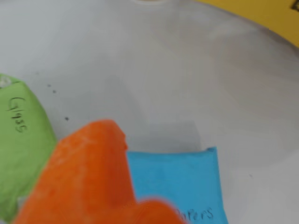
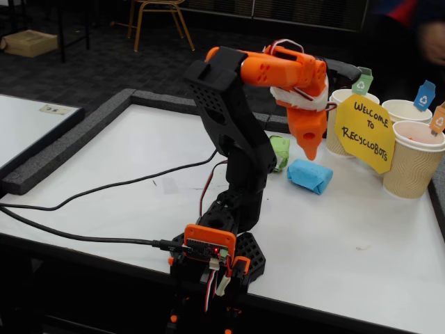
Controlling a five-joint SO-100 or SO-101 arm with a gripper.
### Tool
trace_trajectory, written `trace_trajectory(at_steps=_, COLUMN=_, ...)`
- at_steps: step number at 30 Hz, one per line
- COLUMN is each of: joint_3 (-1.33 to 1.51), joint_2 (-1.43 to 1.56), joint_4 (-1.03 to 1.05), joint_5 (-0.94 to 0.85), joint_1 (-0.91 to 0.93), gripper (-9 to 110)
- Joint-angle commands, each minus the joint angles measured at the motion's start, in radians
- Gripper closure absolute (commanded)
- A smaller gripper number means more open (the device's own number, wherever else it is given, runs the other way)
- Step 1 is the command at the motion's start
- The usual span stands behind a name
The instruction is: Sort rubbish by color.
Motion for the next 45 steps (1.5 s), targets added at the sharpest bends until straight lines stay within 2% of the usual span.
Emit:
trace_trajectory(at_steps=1, joint_3=-0.005, joint_2=0.008, joint_4=-0.084, joint_5=-0.018, joint_1=-0.002, gripper=82)
trace_trajectory(at_steps=10, joint_3=-0.041, joint_2=-0.048, joint_4=-0.084, joint_5=-0.006, joint_1=0.104, gripper=85)
trace_trajectory(at_steps=21, joint_3=-0.069, joint_2=-0.104, joint_4=-0.103, joint_5=0.339, joint_1=0.103, gripper=83)
trace_trajectory(at_steps=35, joint_3=-0.158, joint_2=-0.322, joint_4=-0.098, joint_5=0.353, joint_1=0.035, gripper=81)
trace_trajectory(at_steps=39, joint_3=-0.158, joint_2=-0.341, joint_4=-0.141, joint_5=0.354, joint_1=0.046, gripper=86)
trace_trajectory(at_steps=43, joint_3=-0.166, joint_2=-0.342, joint_4=-0.164, joint_5=0.359, joint_1=0.071, gripper=101)
trace_trajectory(at_steps=45, joint_3=-0.172, joint_2=-0.342, joint_4=-0.170, joint_5=0.359, joint_1=0.080, gripper=101)
